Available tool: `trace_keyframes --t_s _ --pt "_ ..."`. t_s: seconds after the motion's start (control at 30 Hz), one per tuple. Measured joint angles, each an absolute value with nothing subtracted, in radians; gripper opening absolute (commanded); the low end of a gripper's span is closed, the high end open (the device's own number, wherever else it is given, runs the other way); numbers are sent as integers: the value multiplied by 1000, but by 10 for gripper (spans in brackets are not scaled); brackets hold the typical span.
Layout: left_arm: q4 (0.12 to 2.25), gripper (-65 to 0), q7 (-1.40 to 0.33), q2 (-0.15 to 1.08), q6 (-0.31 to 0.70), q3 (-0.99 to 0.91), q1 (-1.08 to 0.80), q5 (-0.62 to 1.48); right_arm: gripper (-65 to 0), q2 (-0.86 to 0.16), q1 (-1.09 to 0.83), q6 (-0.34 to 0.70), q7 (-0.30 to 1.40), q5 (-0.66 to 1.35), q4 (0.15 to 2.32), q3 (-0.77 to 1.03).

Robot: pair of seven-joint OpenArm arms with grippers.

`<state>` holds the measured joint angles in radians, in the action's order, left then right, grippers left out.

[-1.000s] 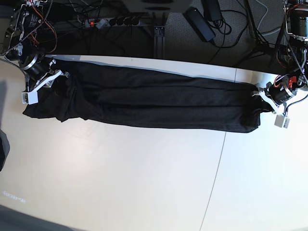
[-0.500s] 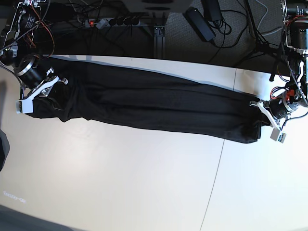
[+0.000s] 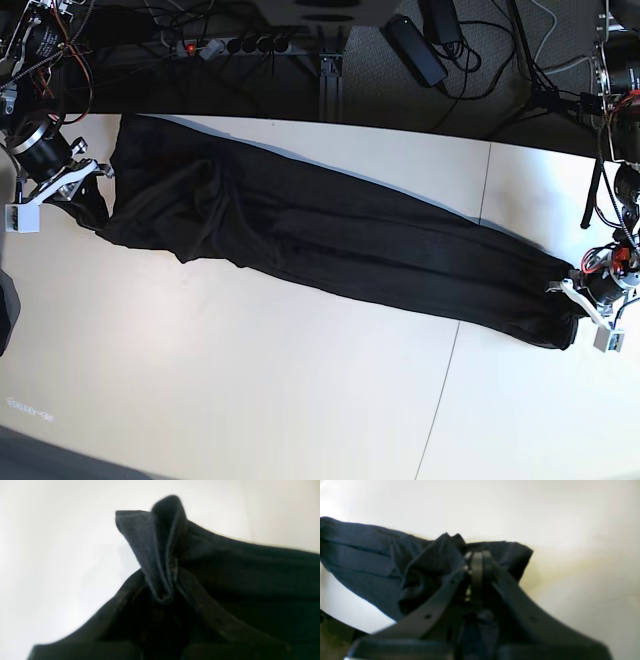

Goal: Fold the T-shirt properly
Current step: 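Carry the strip end in the left gripper toward the right gripper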

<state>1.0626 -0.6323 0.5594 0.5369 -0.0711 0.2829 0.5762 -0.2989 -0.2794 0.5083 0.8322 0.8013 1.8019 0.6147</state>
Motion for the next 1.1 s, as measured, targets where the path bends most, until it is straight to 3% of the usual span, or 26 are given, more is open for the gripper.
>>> trace_keyframes --t_s 0.23,0.53,0.87,1.1 --pt "1343 -650 -753 552 531 -72 201 680 -650 -299 -279 508 835 804 1802 615" --pt "1773 -650 -759 456 531 -29 -29 683 -650 -299 -277 508 831 804 1802 615" --pt "1792 -650 -731 315 531 259 -39 516 -650 -299 -277 508 831 788 1802 615" --pt "1729 -650 -701 297 531 280 -33 454 -650 -299 -277 508 832 788 1802 615"
